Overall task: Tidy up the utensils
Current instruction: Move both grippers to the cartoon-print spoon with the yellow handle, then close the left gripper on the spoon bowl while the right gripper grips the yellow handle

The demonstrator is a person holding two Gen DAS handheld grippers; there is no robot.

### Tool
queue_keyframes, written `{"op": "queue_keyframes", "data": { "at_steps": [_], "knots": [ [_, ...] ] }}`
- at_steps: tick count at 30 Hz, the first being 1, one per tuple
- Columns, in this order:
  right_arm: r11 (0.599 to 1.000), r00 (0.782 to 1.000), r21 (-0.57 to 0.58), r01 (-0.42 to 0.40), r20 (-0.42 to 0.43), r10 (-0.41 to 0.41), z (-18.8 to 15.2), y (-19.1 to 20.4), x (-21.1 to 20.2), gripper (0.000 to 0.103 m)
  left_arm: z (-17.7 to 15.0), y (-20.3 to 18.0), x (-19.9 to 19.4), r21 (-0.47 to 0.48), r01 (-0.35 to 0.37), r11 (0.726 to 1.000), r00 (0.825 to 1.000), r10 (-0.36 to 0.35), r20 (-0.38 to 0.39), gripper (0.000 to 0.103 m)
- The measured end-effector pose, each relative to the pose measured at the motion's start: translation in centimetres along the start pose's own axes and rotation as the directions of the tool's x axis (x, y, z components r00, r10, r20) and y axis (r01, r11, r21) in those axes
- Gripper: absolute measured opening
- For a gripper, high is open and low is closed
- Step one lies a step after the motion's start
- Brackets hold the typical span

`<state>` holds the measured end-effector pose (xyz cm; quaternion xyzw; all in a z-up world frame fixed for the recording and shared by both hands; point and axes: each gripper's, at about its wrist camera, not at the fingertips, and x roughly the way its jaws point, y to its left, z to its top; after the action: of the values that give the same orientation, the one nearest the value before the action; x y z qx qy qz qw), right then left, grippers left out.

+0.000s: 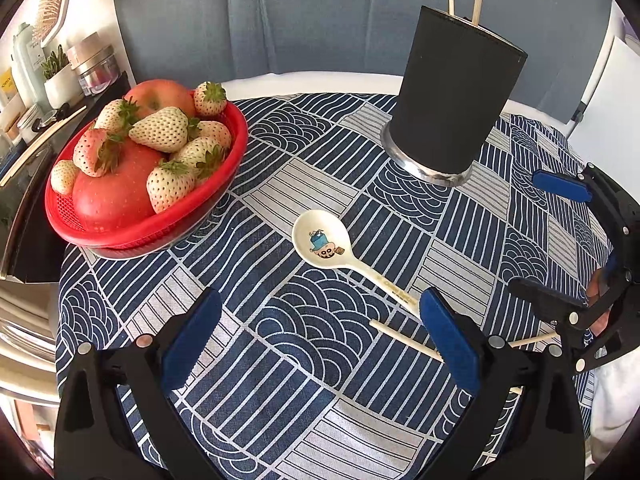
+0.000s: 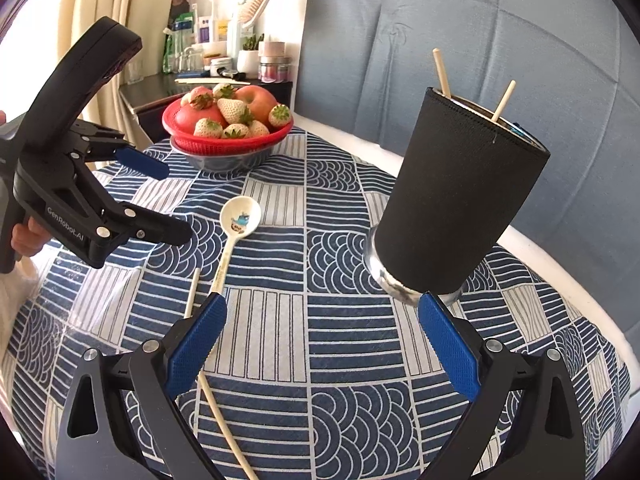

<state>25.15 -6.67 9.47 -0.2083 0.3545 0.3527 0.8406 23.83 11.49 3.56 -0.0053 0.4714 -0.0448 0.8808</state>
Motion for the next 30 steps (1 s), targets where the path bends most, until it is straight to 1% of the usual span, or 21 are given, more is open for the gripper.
{"op": "queue_keyframes", "data": {
  "at_steps": [3,6,13,14,17,18,19,20,21,22,23,24,27,30],
  "knots": [
    [1.000,1.000,-0.004,-0.010,-0.014,0.010,-0.6,0.4,0.4,0.092,0.2,0.3,0.8,0.002,0.004,1.000,1.000,-0.004,-0.006,0.097],
    [1.000,0.999,-0.014,0.000,-0.038,0.000,-1.2,0.8,0.9,0.092,0.5,0.9,1.4,-0.015,0.049,0.999,0.999,-0.049,-0.006,0.097],
    [1.000,0.998,-0.012,0.000,-0.066,-0.001,-2.1,1.2,1.5,0.092,1.7,1.8,2.5,-0.031,0.057,0.998,0.998,-0.056,0.031,0.097],
    [1.000,0.998,-0.013,0.002,-0.069,-0.003,-2.1,1.2,1.6,0.092,1.8,1.8,2.6,-0.027,0.055,0.998,0.998,-0.054,0.037,0.096],
    [1.000,0.997,-0.013,0.001,-0.077,-0.001,-2.2,1.2,1.8,0.092,2.1,1.8,2.9,-0.006,0.051,0.999,0.997,-0.051,0.056,0.089],
    [1.000,0.997,-0.012,0.001,-0.079,-0.002,-2.2,1.1,1.9,0.092,2.1,1.7,3.1,0.005,0.053,0.999,0.997,-0.053,0.056,0.084],
    [1.000,0.997,-0.011,-0.002,-0.080,0.001,-2.1,1.1,1.9,0.092,2.2,1.6,3.4,0.018,0.059,0.998,0.997,-0.060,0.049,0.077],
    [1.000,0.997,-0.010,-0.007,-0.082,0.006,-2.1,1.1,2.0,0.092,2.2,1.5,3.8,0.033,0.083,0.996,0.996,-0.084,0.028,0.069],
    [1.000,0.996,-0.010,-0.007,-0.083,0.007,-2.1,1.2,2.1,0.092,2.3,1.5,4.3,0.033,0.125,0.992,0.992,-0.125,-0.001,0.044],
    [1.000,0.996,-0.010,-0.006,-0.084,0.005,-2.1,1.2,2.1,0.092,2.3,1.5,4.7,0.026,0.134,0.991,0.991,-0.134,-0.015,0.020],
    [1.000,0.996,-0.010,-0.007,-0.085,0.006,-2.0,1.2,2.2,0.092,2.4,1.5,5.1,0.022,0.121,0.992,0.992,-0.120,-0.029,0.008],
    [1.000,0.996,-0.008,-0.010,-0.085,0.009,-2.0,1.3,2.2,0.092,2.4,1.5,5.2,0.017,0.117,0.993,0.993,-0.117,-0.032,0.001],
    [1.000,0.996,-0.012,-0.023,-0.082,0.022,-1.7,1.5,2.5,0.092,2.1,1.3,4.9,0.025,0.091,0.996,0.996,-0.090,-0.022,0.000],
    [0.999,0.996,-0.006,-0.041,-0.076,0.041,-1.4,1.8,2.7,0.092,1.9,1.0,3.8,0.047,0.091,0.995,0.996,-0.091,0.014,0.000]
  ]
}}
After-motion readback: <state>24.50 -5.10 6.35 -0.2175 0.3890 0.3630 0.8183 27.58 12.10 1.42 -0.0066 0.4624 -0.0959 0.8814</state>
